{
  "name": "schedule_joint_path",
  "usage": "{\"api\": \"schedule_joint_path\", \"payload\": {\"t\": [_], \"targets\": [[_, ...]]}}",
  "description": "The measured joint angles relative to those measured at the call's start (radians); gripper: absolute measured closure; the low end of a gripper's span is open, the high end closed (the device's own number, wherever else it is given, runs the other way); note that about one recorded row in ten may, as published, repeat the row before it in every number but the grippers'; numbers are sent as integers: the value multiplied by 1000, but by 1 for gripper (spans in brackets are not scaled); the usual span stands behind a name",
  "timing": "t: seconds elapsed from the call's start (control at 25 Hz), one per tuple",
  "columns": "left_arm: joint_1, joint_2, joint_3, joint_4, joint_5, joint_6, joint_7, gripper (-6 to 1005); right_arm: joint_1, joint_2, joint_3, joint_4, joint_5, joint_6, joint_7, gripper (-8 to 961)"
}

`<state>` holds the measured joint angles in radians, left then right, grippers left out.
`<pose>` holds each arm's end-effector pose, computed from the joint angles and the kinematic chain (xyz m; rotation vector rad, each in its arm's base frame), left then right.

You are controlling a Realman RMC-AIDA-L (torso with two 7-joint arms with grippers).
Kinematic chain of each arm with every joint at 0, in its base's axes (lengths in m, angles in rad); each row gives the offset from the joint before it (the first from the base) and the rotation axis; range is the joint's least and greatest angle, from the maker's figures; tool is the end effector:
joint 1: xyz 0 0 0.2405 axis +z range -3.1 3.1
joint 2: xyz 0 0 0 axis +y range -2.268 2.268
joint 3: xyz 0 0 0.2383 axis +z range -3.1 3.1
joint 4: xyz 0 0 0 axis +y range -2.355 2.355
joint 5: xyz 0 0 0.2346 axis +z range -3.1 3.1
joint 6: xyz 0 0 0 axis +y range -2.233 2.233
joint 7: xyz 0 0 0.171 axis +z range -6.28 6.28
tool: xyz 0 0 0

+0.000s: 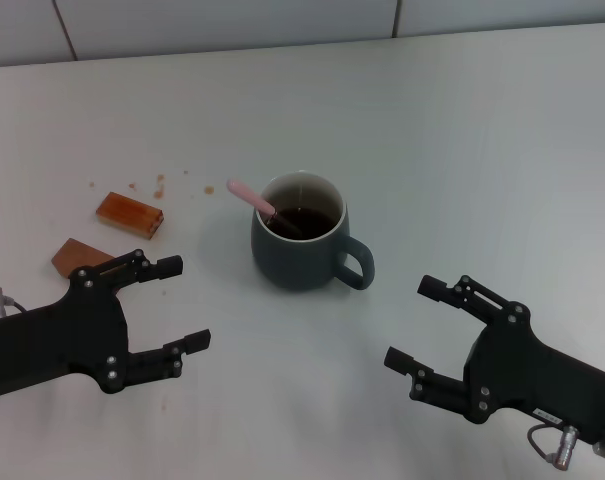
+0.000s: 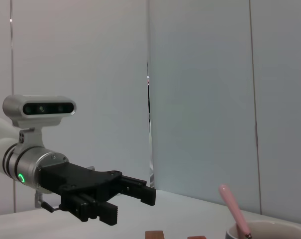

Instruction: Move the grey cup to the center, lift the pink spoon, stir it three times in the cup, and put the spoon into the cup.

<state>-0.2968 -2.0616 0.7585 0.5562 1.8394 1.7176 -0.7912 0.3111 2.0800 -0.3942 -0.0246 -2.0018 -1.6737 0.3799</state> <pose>-0.2950 0.2662 -0.0194 -2.6738 -0.1250 -0.8125 0.2882 0.2161 -0.0871 -2.4236 0.2613 1.0303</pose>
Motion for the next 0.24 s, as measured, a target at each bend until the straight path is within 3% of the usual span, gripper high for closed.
{"api": "schedule_joint_path", "payload": {"t": [0.24], "targets": [[-6, 1, 0, -1, 0, 0, -1, 197, 3, -1, 0, 0, 0, 1, 1, 127]]}}
